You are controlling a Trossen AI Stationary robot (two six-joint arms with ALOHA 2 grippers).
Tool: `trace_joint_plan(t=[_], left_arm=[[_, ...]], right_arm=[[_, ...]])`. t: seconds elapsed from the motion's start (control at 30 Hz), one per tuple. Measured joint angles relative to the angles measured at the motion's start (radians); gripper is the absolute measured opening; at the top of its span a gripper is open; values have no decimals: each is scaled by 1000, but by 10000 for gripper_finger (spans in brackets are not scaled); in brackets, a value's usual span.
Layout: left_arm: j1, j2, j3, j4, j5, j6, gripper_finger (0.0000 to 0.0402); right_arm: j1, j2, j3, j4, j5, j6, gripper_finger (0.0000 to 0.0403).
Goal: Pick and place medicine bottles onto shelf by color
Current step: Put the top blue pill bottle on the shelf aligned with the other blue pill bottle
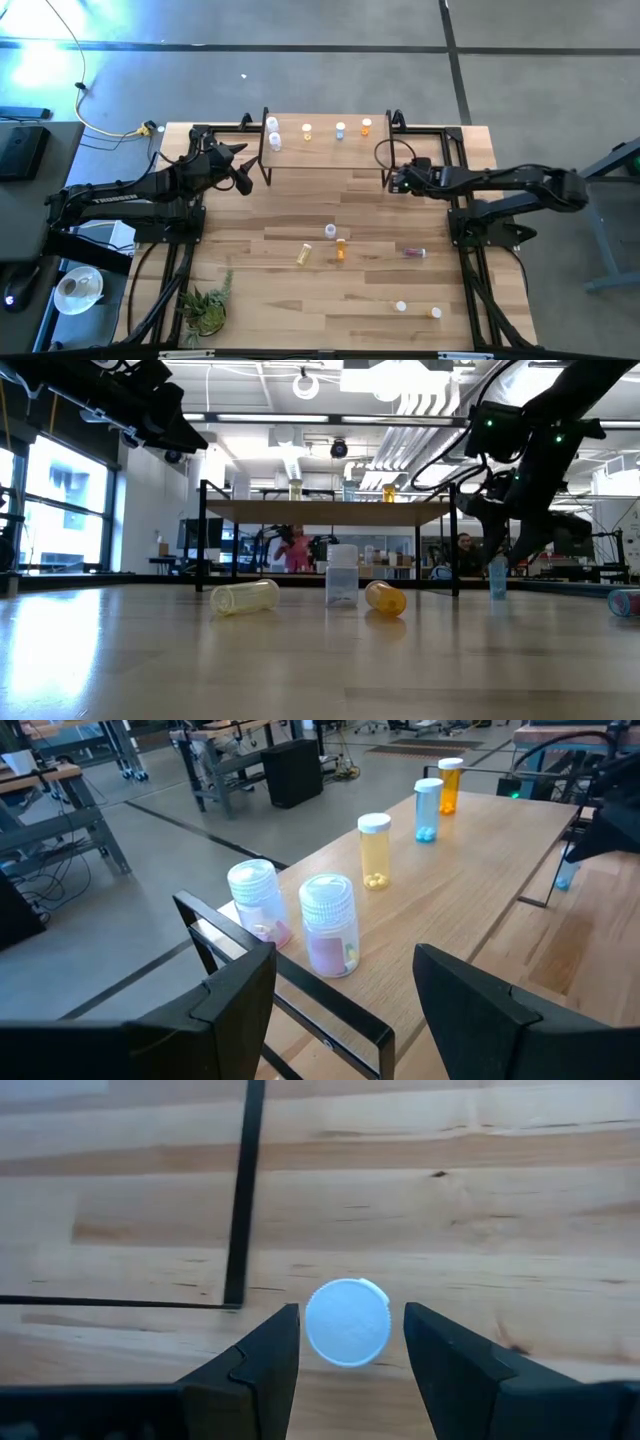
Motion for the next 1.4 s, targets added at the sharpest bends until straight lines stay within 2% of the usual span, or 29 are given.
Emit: trace_joint_plan(t=[0.2,0.53,0.73,0.97,1.13,1.4], left_arm=[[0,0,0,0,0,0,227],[0,0,0,0,0,0,227],[0,0,0,0,0,0,227],[0,0,0,0,0,0,227],[0,0,0,0,0,0,227],[0,0,0,-1,0,0,227]], right_arm=[[0,15,0,2,-2,0,166],[0,14,0,3,-1,-7,96],[0,7,0,2,-7,-8,95],[0,-65,13,-5,-13,-34,96],[0,-110,93,-82,27,-81,96],[-19,-119,324,-335,117,-142,96]])
